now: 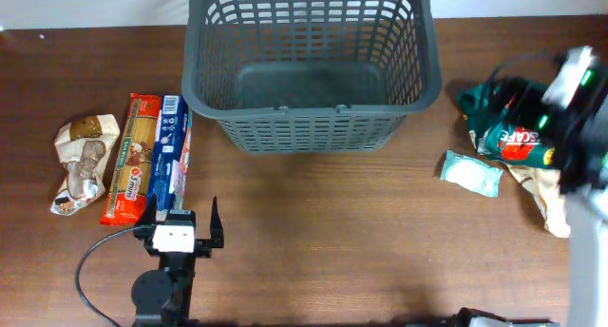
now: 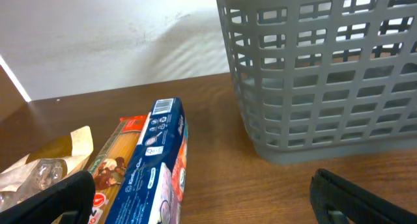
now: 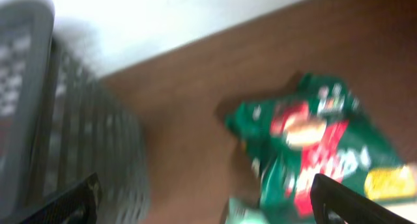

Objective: Pack container
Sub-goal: 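Grasp the green Nescafé bag with the right gripper and lift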

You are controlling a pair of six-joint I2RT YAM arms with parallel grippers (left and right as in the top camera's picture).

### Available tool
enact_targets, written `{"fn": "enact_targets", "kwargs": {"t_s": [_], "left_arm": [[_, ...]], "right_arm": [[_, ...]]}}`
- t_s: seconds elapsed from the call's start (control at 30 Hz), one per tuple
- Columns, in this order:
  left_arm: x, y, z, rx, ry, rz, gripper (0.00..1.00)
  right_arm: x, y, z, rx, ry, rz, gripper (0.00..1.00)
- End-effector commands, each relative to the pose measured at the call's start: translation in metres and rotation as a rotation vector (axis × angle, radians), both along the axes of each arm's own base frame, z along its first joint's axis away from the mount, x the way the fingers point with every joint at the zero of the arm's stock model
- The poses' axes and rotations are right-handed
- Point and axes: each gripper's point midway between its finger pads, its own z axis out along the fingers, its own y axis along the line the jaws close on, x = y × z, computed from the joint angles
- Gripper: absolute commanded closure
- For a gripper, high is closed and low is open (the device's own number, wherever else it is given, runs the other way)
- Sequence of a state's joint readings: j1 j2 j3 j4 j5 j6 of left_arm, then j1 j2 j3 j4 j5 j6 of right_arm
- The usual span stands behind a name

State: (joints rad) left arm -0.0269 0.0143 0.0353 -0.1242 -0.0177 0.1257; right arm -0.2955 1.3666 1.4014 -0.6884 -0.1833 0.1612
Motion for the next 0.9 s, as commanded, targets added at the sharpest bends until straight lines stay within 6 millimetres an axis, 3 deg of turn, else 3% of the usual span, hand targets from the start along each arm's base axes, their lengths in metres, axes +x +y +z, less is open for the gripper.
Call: {"fn": "enact_targets", "kwargs": {"t_s": [0.0,0.07,0.13,0.27,0.4,0.67,0.87], "left_arm": [[0.000,0.000,0.000,-0.009,-0.006,0.002,0.01],[0.000,0.000,0.000,-0.008,-0.006,0.002,0.01],[0.000,0.000,0.000,-0.008,-0.006,0.002,0.01],[0.000,0.000,0.000,-0.009,-0.006,0.002,0.01],[0.000,0.000,0.000,-0.009,-0.006,0.002,0.01],[0.000,0.000,0.000,-0.009,-0.006,0.002,0.01],[0.000,0.000,0.000,-0.009,-0.006,0.002,0.01]], "right_arm": [[0.026,-0.032,0.009,-0.067,0.017,-0.025,0.01],[0.040,-0.055,-0.001,-0.146,0.075,-0.066,0.01],[0.054,-0.065,-0.017,-0.234,0.140,-0.047,0.01],[0.078,-0.056,-0.061,-0.346,0.268,0.082,0.01],[0.089,-0.047,-0.112,-0.396,0.397,0.122,0.01],[0.085,-0.060,-0.197,-0.467,0.636,0.092,0.01],[0.074,-0.062,-0.243,-0.445,0.756,0.090,0.01]]}}
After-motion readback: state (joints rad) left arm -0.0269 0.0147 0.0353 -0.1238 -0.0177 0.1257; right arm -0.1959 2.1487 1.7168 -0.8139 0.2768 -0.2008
